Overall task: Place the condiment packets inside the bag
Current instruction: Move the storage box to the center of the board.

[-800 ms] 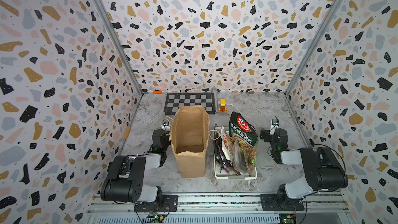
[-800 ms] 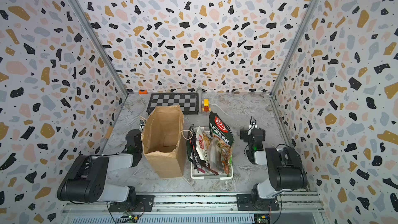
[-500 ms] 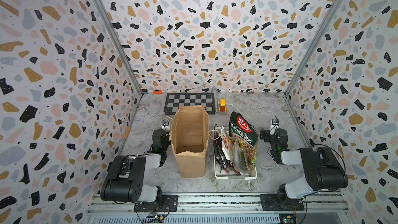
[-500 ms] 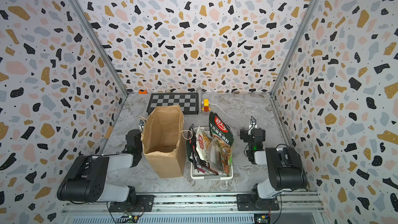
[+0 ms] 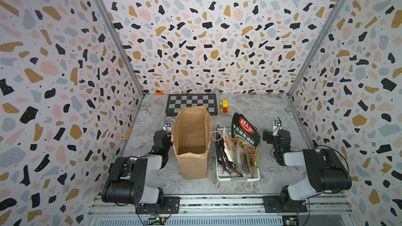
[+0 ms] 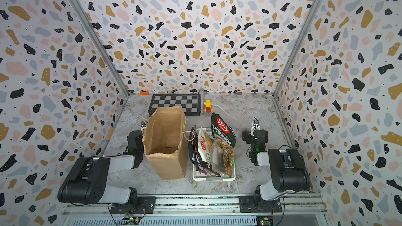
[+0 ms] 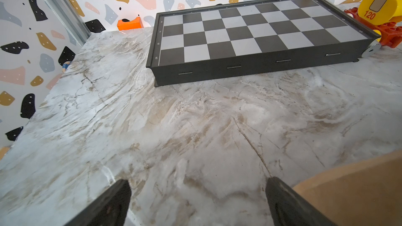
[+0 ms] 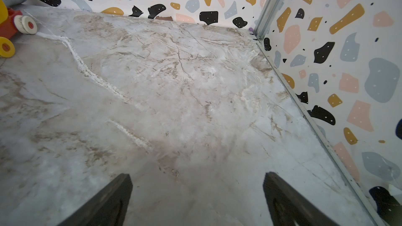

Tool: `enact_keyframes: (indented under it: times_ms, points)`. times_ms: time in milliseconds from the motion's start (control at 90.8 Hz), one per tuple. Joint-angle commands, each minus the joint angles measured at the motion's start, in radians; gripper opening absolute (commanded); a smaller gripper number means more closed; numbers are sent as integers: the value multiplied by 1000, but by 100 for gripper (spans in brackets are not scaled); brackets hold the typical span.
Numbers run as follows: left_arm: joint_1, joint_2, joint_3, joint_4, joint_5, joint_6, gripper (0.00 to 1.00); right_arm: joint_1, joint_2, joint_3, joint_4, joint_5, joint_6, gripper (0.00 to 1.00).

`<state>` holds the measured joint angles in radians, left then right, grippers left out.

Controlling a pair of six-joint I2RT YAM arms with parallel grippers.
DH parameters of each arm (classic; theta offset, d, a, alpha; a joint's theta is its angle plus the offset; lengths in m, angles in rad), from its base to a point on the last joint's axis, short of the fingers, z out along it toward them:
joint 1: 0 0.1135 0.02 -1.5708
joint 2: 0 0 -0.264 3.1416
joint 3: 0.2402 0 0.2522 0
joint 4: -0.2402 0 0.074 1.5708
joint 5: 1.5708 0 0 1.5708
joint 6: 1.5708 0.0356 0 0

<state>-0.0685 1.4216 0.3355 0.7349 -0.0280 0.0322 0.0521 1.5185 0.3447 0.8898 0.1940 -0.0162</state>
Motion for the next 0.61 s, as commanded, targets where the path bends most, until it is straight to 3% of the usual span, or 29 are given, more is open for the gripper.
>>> enact_keyframes:
  times_ms: [0,88,176,253,308,352,452,529,595]
  points:
    - [-4,-18,12,30,-46,-12,100,4,-6,-1,10,0,2,100]
    - [-4,-85,34,-53,-148,-55,100,4,-22,-13,27,-8,-1,100]
    - [-4,-206,108,-308,-328,-135,100,5,-119,2,-69,16,9,100]
    - [-4,-311,213,-636,-558,-372,100,5,-258,60,-292,59,65,100]
    - [-3,-376,276,-848,-640,-541,100,5,-337,120,-523,116,210,100]
    - [-3,-427,298,-942,-643,-625,100,4,-384,176,-657,125,301,100]
    - [-2,-544,361,-1064,-552,-735,100,4,-479,273,-927,20,358,99]
    - [-2,-559,523,-1231,-474,-721,100,5,-530,334,-1116,-32,387,98]
    - [-2,-534,712,-1370,-349,-637,100,4,-565,389,-1270,-68,384,98]
